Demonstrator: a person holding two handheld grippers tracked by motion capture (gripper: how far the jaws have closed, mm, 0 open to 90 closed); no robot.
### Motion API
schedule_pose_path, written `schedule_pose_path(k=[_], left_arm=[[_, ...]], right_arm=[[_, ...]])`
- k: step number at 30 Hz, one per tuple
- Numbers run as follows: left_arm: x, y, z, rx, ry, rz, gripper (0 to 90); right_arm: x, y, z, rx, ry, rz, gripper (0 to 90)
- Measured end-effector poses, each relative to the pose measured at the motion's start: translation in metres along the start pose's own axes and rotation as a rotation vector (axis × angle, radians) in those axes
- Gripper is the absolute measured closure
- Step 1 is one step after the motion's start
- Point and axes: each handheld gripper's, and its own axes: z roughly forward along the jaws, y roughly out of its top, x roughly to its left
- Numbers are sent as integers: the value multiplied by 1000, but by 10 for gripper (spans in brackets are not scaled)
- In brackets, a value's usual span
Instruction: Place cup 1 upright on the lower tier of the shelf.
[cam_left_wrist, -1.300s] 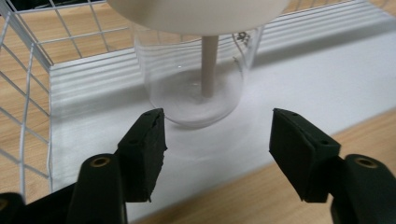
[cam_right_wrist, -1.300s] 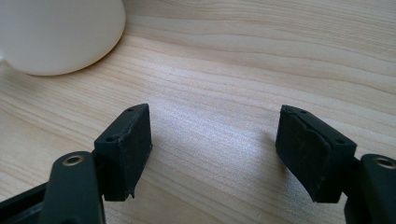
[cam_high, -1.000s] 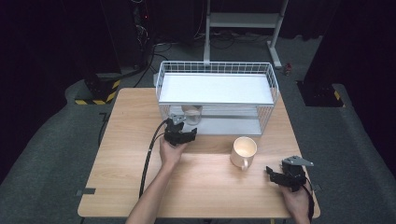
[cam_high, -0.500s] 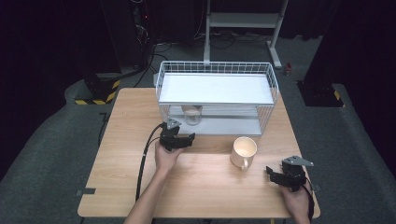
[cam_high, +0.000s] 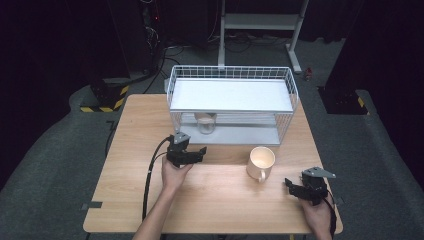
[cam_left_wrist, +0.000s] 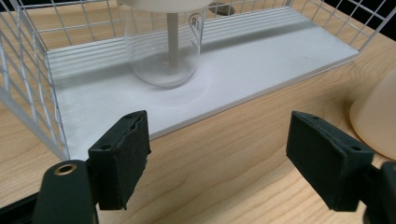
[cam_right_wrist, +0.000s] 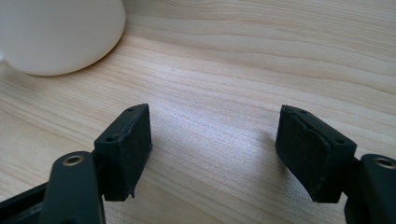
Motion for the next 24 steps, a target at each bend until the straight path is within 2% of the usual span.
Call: schedule_pose_path(k=[4, 11, 14, 24], left_arm=[[0, -4, -5, -4, 1, -4, 222], [2, -11, -13, 2, 25, 15, 223], [2, -14, -17, -7, 21, 2, 223], [2, -21, -30, -24, 31, 2, 222]], right_arm=[[0, 0, 0, 0, 0, 0, 271], [0, 0, 0, 0, 0, 0, 271], [0, 0, 0, 0, 0, 0, 271], [0, 0, 0, 0, 0, 0, 271]])
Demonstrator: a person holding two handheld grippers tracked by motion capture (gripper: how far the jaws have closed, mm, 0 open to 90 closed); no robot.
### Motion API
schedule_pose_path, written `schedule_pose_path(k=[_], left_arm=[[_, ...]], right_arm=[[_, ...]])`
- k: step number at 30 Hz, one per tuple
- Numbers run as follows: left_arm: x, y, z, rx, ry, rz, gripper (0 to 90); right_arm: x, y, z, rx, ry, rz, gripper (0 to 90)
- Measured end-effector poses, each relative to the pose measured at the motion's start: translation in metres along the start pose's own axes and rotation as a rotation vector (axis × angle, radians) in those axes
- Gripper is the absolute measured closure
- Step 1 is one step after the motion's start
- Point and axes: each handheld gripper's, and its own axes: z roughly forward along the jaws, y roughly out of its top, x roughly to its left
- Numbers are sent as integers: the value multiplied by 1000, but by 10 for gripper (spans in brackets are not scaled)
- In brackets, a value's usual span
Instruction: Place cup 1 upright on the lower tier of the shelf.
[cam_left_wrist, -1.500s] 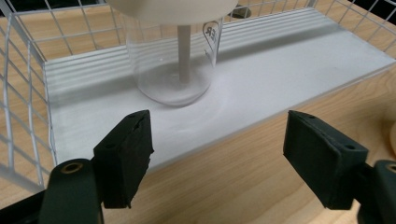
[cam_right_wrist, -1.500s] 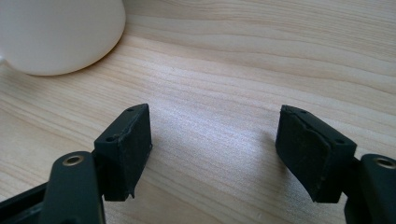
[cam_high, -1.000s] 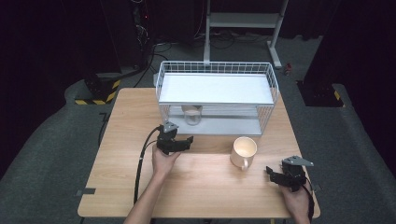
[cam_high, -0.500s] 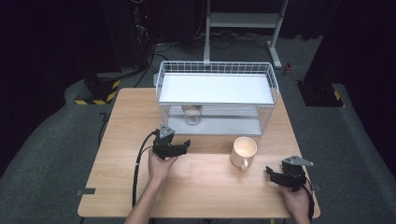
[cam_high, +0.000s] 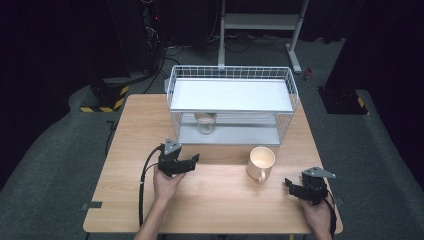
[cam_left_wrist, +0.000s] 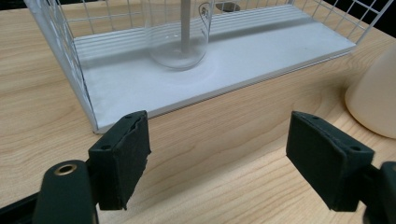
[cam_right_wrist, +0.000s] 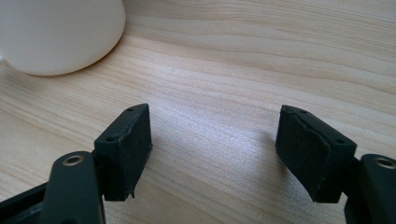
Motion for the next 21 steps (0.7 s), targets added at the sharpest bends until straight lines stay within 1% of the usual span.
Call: schedule_pose_path(k=[3, 9, 13, 21], left_arm=[[0, -2, -2, 0, -2, -8, 222], [-1, -7, -5, 4, 6, -3, 221], [-1, -9, -9, 7, 4, -1, 221], [-4, -19, -16, -1, 7, -12, 220]], right_arm=[[0, 0, 0, 0, 0, 0, 271], [0, 0, 0, 0, 0, 0, 271], [0, 0, 0, 0, 0, -1, 271], [0, 0, 0, 0, 0, -1, 271]])
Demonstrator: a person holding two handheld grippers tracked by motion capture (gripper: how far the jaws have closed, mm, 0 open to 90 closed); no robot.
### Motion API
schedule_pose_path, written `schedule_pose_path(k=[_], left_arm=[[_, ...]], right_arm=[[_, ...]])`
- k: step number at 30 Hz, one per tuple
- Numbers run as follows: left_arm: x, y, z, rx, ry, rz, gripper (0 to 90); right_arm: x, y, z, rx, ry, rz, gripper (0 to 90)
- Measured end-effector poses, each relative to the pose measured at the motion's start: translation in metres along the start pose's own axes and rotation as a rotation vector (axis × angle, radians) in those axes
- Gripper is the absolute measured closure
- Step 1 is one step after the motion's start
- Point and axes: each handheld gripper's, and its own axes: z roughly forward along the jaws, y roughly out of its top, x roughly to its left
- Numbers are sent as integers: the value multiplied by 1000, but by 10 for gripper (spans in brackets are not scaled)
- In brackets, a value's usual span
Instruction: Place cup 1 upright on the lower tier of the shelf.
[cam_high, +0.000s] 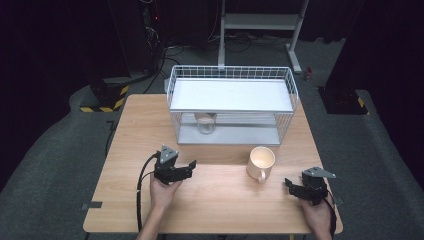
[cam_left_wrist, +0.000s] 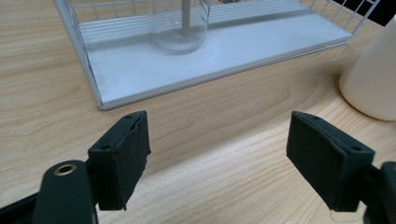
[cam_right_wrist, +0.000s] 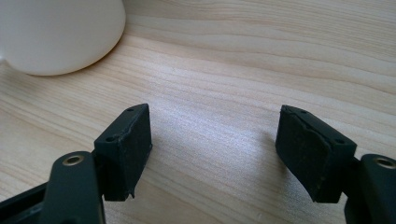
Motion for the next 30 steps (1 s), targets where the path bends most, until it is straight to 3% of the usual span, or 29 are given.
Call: schedule_pose_path(k=[13, 30], left_arm=[[-2, -13, -5, 13, 14, -2, 219], [-6, -37, -1, 81, 59, 3, 219]], right_arm=[[0, 0, 0, 0, 0, 0, 271], [0, 0, 0, 1, 0, 3, 271]])
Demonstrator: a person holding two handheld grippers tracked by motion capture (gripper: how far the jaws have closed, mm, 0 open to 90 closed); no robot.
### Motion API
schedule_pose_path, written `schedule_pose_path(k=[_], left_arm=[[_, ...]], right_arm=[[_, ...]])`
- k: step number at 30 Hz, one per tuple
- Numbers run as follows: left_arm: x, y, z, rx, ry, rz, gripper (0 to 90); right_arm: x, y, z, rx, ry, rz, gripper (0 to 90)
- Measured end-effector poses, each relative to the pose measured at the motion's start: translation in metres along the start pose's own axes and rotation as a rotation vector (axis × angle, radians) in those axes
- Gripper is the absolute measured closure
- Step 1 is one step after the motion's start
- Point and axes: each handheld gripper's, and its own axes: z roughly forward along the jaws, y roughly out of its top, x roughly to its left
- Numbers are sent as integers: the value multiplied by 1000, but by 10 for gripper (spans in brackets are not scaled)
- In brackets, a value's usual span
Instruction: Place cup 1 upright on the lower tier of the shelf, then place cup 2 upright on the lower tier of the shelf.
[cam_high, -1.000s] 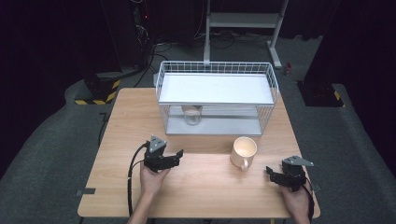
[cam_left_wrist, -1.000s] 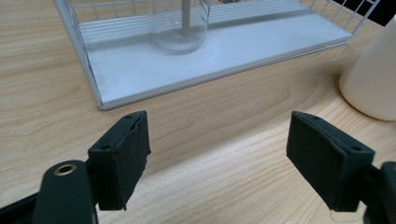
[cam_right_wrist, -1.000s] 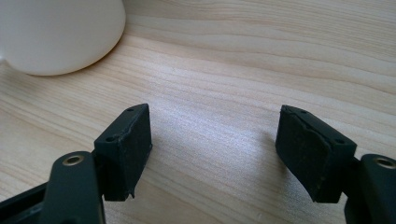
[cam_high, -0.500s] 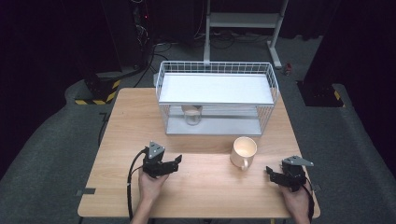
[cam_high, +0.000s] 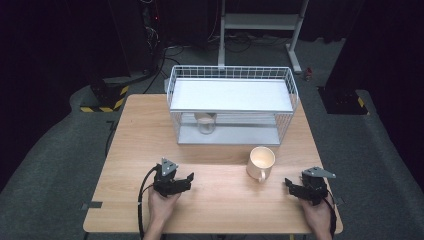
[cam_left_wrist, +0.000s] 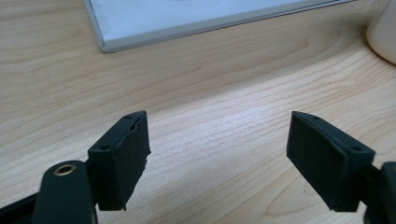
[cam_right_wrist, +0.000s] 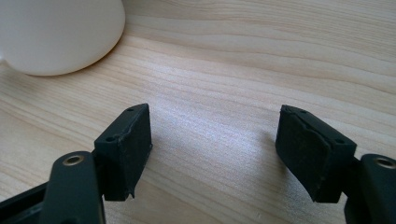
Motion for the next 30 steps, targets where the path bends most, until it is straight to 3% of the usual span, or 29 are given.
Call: schedule_pose_path(k=[11, 18, 21, 23, 28, 30], left_arm=[[1, -8, 10, 53, 69, 10, 221], [2, -11, 15, 91, 113, 53, 219], [3, -15, 18, 102, 111, 35, 219], [5, -18, 18, 81, 105, 7, 210], [5, -18, 18, 82, 108, 1, 209], [5, -18, 18, 82, 108, 0, 207]], right_arm=[[0, 0, 0, 0, 0, 0, 271], [0, 0, 0, 2, 1, 2, 272], [-1, 0, 0, 0, 7, -5, 270], [-2, 0, 0, 3, 20, -6, 255], [-2, -1, -1, 4, 32, -22, 234], [-1, -3, -4, 6, 41, -2, 224]])
